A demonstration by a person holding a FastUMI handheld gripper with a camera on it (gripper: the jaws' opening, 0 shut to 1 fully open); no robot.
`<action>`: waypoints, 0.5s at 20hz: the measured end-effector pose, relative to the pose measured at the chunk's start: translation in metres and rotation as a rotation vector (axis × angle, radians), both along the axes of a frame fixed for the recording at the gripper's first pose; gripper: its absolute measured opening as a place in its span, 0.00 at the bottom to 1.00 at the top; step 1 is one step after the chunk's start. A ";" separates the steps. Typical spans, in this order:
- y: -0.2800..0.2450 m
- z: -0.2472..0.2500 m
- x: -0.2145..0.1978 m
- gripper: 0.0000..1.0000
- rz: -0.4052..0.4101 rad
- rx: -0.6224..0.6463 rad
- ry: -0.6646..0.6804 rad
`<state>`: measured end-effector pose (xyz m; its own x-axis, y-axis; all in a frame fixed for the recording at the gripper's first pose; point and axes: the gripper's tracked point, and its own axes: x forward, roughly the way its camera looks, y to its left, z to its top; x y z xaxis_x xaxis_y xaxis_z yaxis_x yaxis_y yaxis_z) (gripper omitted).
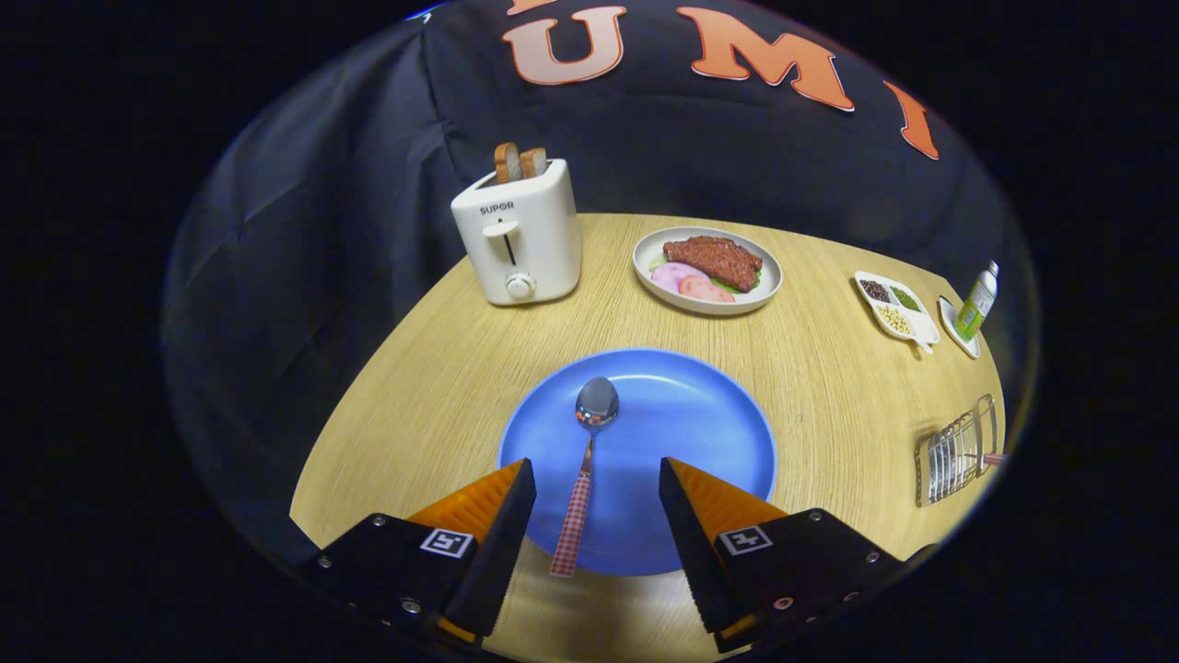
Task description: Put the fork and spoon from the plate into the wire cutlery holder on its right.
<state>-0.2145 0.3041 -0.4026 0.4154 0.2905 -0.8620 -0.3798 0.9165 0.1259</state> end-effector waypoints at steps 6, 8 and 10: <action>-0.004 -0.025 -0.016 0.52 0.013 -0.031 0.066; -0.005 -0.029 -0.021 0.44 0.018 -0.036 0.082; -0.008 -0.032 -0.024 0.38 0.021 -0.041 0.090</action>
